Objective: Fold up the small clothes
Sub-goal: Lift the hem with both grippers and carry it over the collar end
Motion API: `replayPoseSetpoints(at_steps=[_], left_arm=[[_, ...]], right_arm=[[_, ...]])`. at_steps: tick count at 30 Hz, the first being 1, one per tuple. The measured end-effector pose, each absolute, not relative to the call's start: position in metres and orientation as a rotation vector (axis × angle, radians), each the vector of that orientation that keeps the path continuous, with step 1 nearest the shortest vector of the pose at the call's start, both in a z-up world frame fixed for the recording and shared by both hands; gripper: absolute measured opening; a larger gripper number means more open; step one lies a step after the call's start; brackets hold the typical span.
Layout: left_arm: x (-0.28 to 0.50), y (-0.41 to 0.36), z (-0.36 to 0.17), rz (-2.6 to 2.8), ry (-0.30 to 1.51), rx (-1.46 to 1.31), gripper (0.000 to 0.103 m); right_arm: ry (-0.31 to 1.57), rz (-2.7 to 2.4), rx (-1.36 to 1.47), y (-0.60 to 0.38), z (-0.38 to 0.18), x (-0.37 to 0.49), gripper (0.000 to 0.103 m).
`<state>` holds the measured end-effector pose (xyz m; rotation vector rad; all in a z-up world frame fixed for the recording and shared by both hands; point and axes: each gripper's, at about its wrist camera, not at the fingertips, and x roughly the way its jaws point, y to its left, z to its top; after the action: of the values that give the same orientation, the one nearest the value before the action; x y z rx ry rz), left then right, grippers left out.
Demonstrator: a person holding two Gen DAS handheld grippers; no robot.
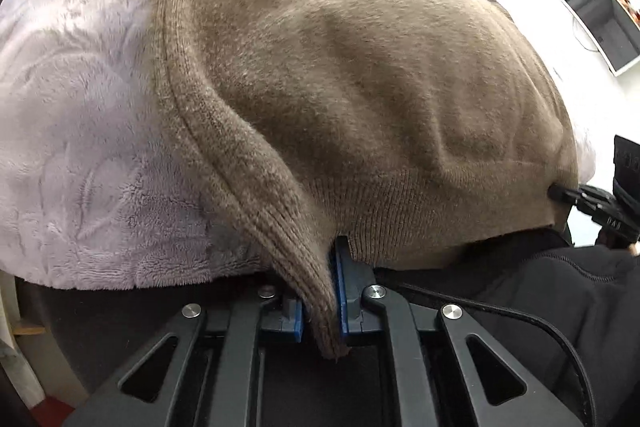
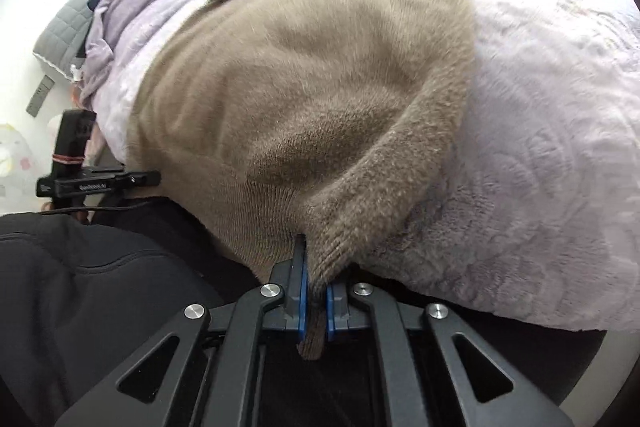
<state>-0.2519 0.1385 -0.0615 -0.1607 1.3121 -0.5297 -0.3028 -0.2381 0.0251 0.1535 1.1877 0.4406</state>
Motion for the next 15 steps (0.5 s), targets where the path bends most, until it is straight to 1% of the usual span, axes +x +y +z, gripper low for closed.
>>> replayPoseSetpoints(at_steps=[2, 4, 6, 7, 9, 10, 11, 12, 13, 14, 15], left_arm=[[-0.248, 0.14, -0.069, -0.514, 1.346, -0.178, 0.014], [-0.245, 0.136, -0.073, -0.51, 1.367, -0.2, 0.02], [-0.238, 0.134, -0.064, -0.502, 1.372, -0.187, 0.02], [-0.238, 0.131, -0.064, -0.495, 1.378, -0.169, 0.021], [-0.233, 0.123, -0.065, -0.496, 1.389, -0.145, 0.03], [-0.232, 0.119, -0.065, -0.507, 1.391, -0.141, 0.041], [-0.231, 0.115, -0.064, -0.528, 1.391, -0.146, 0.053], [-0.23, 0.111, -0.063, -0.538, 1.389, -0.145, 0.055], [-0.23, 0.109, -0.062, -0.528, 1.382, -0.127, 0.055], [-0.231, 0.108, -0.061, -0.521, 1.377, -0.115, 0.048], [-0.23, 0.104, -0.059, -0.517, 1.372, -0.113, 0.036]], right_arm=[[1.197, 0.454, 0.164, -0.244, 0.023, -0.304, 0.007], [1.225, 0.46, 0.207, -0.245, 0.016, -0.299, 0.011], [1.237, 0.442, 0.215, -0.238, 0.008, -0.294, 0.012], [1.245, 0.437, 0.213, -0.235, 0.005, -0.293, 0.015], [1.256, 0.431, 0.208, -0.229, 0.001, -0.29, 0.017], [1.262, 0.43, 0.201, -0.227, 0.0, -0.291, 0.021], [1.268, 0.433, 0.198, -0.226, -0.002, -0.291, 0.031], [1.277, 0.436, 0.198, -0.225, -0.004, -0.291, 0.038], [1.284, 0.431, 0.197, -0.224, -0.006, -0.291, 0.051], [1.281, 0.428, 0.2, -0.223, -0.007, -0.29, 0.051], [1.267, 0.429, 0.204, -0.224, -0.006, -0.292, 0.05]])
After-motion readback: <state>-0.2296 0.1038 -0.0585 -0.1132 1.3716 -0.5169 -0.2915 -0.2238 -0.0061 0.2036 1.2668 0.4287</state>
